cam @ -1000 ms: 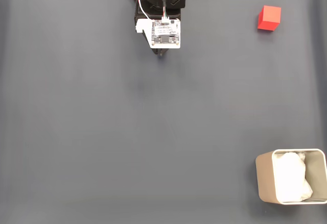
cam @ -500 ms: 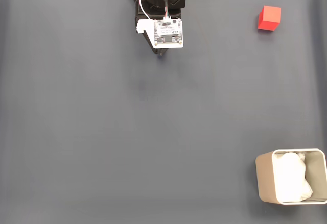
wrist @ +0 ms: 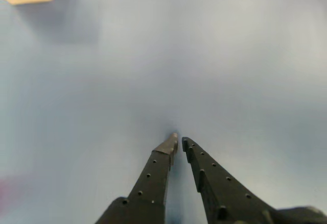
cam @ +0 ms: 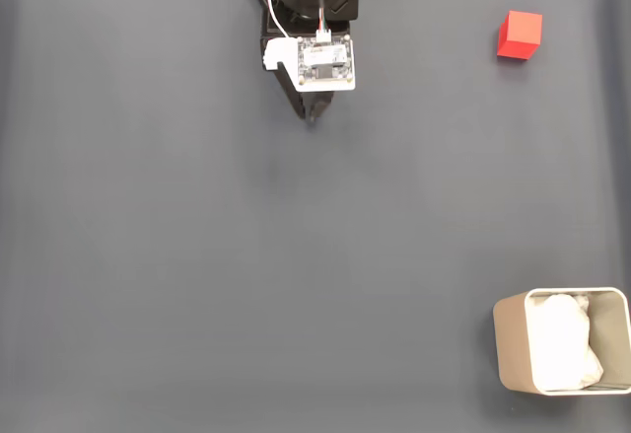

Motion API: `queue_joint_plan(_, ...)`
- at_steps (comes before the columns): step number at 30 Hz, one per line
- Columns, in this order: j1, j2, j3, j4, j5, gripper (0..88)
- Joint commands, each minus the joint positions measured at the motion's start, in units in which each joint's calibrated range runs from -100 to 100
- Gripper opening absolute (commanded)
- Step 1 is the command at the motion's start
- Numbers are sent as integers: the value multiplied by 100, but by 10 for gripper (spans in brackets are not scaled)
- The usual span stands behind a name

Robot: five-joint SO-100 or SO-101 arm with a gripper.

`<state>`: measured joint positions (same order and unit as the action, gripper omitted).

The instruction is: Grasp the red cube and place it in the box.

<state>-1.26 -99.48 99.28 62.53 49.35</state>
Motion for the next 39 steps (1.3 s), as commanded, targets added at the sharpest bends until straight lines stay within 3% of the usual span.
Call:
queue_joint_plan(1, 20, 0, 54, -696, 29, 0)
queue_joint_plan(14, 83, 347, -247, -1925, 78, 0)
queue_joint_plan(20, 62, 1092, -1187, -2450, 63, 0)
queue_joint_plan(39, -37, 3301, -4243, -2245, -78, 0)
